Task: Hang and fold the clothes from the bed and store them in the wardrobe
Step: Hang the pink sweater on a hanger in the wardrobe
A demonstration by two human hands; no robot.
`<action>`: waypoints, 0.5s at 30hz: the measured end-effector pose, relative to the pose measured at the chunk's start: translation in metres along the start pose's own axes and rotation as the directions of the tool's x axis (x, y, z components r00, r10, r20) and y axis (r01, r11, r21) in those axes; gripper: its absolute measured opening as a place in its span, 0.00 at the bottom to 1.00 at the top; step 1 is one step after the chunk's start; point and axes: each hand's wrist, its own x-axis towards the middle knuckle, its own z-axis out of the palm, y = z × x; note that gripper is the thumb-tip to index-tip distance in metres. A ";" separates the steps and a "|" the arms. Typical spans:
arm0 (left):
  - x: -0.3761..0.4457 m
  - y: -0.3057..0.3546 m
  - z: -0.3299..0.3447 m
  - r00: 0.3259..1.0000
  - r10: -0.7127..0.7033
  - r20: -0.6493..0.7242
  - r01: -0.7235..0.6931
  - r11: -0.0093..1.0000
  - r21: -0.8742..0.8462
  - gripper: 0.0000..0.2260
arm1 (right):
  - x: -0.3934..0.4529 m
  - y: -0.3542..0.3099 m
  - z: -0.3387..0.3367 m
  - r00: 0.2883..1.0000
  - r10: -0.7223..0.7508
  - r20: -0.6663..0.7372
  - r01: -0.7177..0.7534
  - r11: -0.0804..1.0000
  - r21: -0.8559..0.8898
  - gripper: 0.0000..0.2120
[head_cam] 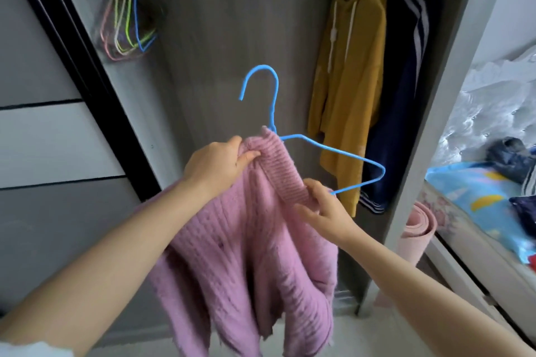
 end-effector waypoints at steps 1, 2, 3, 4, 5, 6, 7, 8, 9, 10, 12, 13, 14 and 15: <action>0.002 -0.004 -0.003 0.999 -0.027 -0.017 0.027 0.999 -0.033 0.16 | 0.001 0.007 0.000 0.996 0.034 0.083 -0.031 0.999 -0.033 0.19; 0.005 -0.010 -0.005 0.997 -0.064 -0.041 0.061 0.996 -0.066 0.16 | 0.004 0.013 -0.003 0.979 0.085 0.183 -0.066 0.992 -0.107 0.11; 0.008 -0.017 -0.009 0.991 -0.112 -0.070 0.104 0.989 -0.106 0.17 | 0.007 0.018 -0.007 0.953 0.125 0.277 -0.067 0.976 -0.208 0.06; 0.009 -0.024 -0.012 0.982 -0.160 -0.096 0.144 0.977 -0.157 0.17 | 0.010 0.022 -0.011 0.930 0.160 0.332 -0.053 0.950 -0.307 0.08; 0.010 -0.033 -0.014 0.973 -0.200 -0.113 0.173 0.962 -0.212 0.17 | 0.016 0.027 -0.015 0.920 0.181 0.349 -0.040 0.926 -0.375 0.10; 0.010 -0.040 -0.015 0.966 -0.228 -0.120 0.191 0.947 -0.259 0.16 | 0.020 0.028 -0.020 0.925 0.185 0.331 -0.031 0.907 -0.419 0.12; 0.009 -0.045 -0.016 0.962 -0.244 -0.123 0.201 0.936 -0.289 0.16 | 0.025 0.027 -0.025 0.943 0.162 0.291 -0.010 0.888 -0.460 0.15; 0.009 -0.049 -0.015 0.959 -0.253 -0.130 0.204 0.930 -0.306 0.17 | 0.030 0.025 -0.030 0.961 0.110 0.254 0.031 0.869 -0.494 0.17; 0.006 -0.051 -0.014 0.956 -0.258 -0.136 0.204 0.925 -0.321 0.17 | 0.033 0.024 -0.033 0.978 0.054 0.202 0.054 0.869 -0.492 0.18; 0.006 -0.052 -0.013 0.954 -0.261 -0.149 0.200 0.921 -0.334 0.17 | 0.036 0.022 -0.036 0.992 0.007 0.123 0.052 0.883 -0.466 0.17; 0.001 -0.051 -0.010 0.948 -0.269 -0.170 0.194 0.912 -0.361 0.18 | 0.038 0.019 -0.036 0.995 -0.023 -0.102 -0.015 0.932 -0.361 0.17; -0.001 -0.051 -0.009 0.948 -0.268 -0.173 0.189 0.908 -0.375 0.18 | 0.040 0.019 -0.036 0.970 0.000 -0.243 -0.065 0.963 -0.260 0.13; -0.004 -0.050 -0.007 0.949 -0.262 -0.173 0.179 0.906 -0.384 0.18 | 0.042 0.019 -0.036 0.929 0.054 -0.365 -0.112 0.984 -0.141 0.10; -0.006 -0.050 -0.006 0.951 -0.252 -0.177 0.167 0.906 -0.390 0.18 | 0.044 0.018 -0.036 0.877 0.113 -0.468 -0.145 0.989 -0.033 0.13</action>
